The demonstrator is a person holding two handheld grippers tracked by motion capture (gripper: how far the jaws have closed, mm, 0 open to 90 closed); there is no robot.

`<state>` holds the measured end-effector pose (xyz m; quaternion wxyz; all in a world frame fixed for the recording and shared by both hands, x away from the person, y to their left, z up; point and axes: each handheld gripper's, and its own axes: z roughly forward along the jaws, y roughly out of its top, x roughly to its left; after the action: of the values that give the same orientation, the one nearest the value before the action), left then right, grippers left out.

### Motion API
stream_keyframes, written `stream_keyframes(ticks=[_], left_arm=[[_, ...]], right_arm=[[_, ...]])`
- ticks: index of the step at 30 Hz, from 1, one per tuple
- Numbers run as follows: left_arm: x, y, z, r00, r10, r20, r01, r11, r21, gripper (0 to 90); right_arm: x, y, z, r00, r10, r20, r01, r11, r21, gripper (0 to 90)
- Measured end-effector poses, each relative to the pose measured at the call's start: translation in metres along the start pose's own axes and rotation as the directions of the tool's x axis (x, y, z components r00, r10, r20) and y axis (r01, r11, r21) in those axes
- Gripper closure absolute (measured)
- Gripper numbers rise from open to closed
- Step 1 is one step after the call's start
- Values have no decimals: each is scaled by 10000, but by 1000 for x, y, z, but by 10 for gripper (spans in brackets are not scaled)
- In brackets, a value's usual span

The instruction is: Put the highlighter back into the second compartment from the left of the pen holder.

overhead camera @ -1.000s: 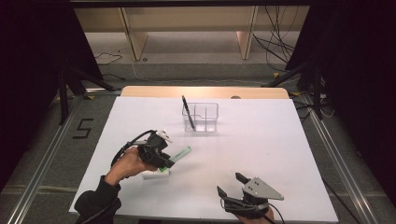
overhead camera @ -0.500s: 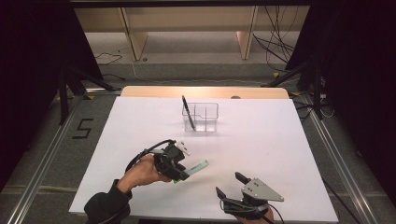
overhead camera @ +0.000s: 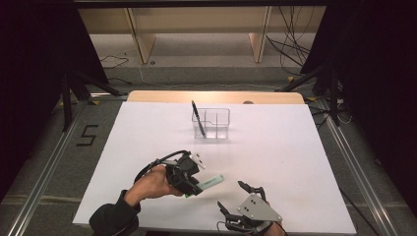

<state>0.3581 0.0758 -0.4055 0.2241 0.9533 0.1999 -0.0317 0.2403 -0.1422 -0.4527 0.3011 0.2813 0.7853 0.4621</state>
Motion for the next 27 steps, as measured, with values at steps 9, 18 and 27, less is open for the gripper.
stream_keyframes(ticks=[9,18,27], left_arm=[[-8,5,2,9995,211,241,-219,9992,328,666],[-11,8,6,9986,381,353,-397,9982,439,665],[-13,9,8,9981,474,399,-493,9976,481,665]], right_arm=[[26,4,7,9536,-2863,929,2845,9581,330,231],[47,0,19,8151,-5550,1661,5411,8318,1237,293],[57,-3,28,7056,-6803,1983,6574,7329,1753,377]])
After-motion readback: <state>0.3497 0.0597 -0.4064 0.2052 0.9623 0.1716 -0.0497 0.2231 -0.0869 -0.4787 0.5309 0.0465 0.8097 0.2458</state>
